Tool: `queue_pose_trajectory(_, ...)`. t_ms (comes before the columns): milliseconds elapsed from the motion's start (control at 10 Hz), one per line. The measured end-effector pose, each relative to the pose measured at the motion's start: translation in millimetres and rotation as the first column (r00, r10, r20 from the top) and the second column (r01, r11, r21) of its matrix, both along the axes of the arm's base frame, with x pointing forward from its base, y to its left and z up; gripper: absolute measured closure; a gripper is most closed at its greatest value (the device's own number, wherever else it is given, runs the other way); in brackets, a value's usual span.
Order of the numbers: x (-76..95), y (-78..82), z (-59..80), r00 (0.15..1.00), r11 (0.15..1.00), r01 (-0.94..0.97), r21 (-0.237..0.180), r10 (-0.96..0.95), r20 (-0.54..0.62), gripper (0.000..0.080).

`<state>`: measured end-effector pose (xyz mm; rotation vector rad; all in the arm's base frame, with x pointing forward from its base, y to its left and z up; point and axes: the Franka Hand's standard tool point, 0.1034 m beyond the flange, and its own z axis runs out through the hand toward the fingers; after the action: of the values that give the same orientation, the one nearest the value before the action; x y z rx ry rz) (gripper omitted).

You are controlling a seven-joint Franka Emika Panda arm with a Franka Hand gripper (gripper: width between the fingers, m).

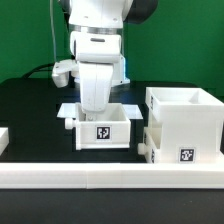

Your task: Assemble drawer

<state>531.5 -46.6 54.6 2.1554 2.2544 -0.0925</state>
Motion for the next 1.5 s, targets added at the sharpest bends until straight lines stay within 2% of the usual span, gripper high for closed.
queue_pose_trajectory(200, 9.7, 8.6, 4.1, 1.000, 1.000, -0.011, 0.000, 0.011, -0.009, 0.0755)
queue_pose_trajectory(700, 12.7, 11.7, 2.5, 1.000, 1.000, -0.013, 0.006, 0.012, 0.009, 0.0755)
queue_pose_trajectory(1100, 23.7, 24.5, 8.7, 0.999, 1.000, -0.004, 0.009, 0.003, 0.040, 0.0755)
queue_pose_trajectory(1500, 22.0, 24.8, 6.0, 0.999, 1.000, -0.004, 0.011, 0.004, 0.038, 0.0755)
